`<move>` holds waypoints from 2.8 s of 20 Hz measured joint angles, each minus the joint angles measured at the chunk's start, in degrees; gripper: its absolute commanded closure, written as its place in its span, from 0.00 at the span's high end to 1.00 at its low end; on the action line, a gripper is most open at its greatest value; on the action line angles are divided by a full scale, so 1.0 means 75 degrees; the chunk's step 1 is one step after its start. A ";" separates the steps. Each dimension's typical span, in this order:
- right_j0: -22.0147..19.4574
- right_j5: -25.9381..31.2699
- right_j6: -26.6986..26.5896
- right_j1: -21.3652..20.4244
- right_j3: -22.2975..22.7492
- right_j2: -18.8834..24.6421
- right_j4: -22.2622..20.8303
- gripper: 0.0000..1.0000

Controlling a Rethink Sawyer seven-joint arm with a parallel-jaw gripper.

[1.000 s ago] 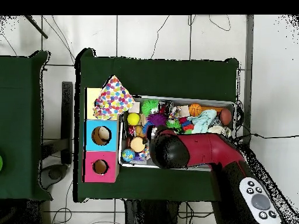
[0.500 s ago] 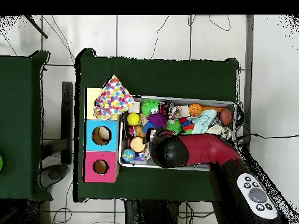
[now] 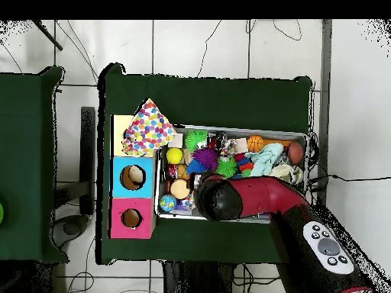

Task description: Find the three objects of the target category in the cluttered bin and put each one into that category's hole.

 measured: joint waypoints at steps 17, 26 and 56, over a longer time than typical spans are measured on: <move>-0.0457 -0.0030 0.0000 0.0430 -0.0003 -0.0001 -0.0741 1.00; -0.0536 -0.0063 0.0000 0.0431 0.0031 -0.0012 -0.0891 1.00; -0.0137 -0.0780 0.0000 0.0156 0.1246 -0.0708 -0.0891 1.00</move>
